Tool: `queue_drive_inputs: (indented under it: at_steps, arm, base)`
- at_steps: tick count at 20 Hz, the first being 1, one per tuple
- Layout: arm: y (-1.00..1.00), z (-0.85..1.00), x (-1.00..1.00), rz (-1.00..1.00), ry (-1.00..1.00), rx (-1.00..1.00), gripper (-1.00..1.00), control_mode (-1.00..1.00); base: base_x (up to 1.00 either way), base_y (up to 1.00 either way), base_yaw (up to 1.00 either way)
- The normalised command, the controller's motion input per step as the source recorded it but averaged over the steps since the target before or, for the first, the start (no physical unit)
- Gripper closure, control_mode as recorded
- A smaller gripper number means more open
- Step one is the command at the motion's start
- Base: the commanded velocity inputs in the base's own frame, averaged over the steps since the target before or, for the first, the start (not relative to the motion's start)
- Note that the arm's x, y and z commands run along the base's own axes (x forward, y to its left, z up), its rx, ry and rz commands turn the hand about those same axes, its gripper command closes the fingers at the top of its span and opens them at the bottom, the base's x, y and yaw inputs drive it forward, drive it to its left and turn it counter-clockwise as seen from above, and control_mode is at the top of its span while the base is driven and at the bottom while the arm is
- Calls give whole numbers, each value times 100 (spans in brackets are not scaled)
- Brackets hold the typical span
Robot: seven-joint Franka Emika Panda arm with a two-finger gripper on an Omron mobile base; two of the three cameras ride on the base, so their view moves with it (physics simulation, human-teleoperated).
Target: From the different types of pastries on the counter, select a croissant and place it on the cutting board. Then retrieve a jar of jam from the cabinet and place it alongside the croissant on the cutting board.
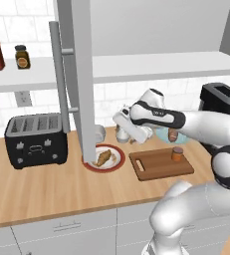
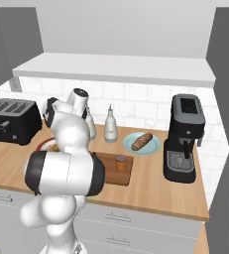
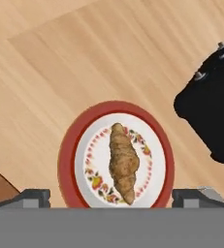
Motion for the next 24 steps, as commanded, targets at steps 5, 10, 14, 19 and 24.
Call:
queue_drive_inputs:
  at_steps: [5, 10, 14, 19, 24]
  arm:
    - [71, 0, 7, 11, -13, -18, -100, -100]
    - [34, -6, 23, 15, -3, -6, -100, -100]
    - [12, -22, 33, 17, 10, -7, -100, -100]
    - [26, -20, 8, 13, 11, -12, -100, -100]
    - [27, -30, 0, 8, 2, -7, -100, -100]
  base:
    - [0, 0, 0]
    - [0, 0, 0]
    - [0, 0, 0]
    - [0, 0, 0]
    - [0, 0, 0]
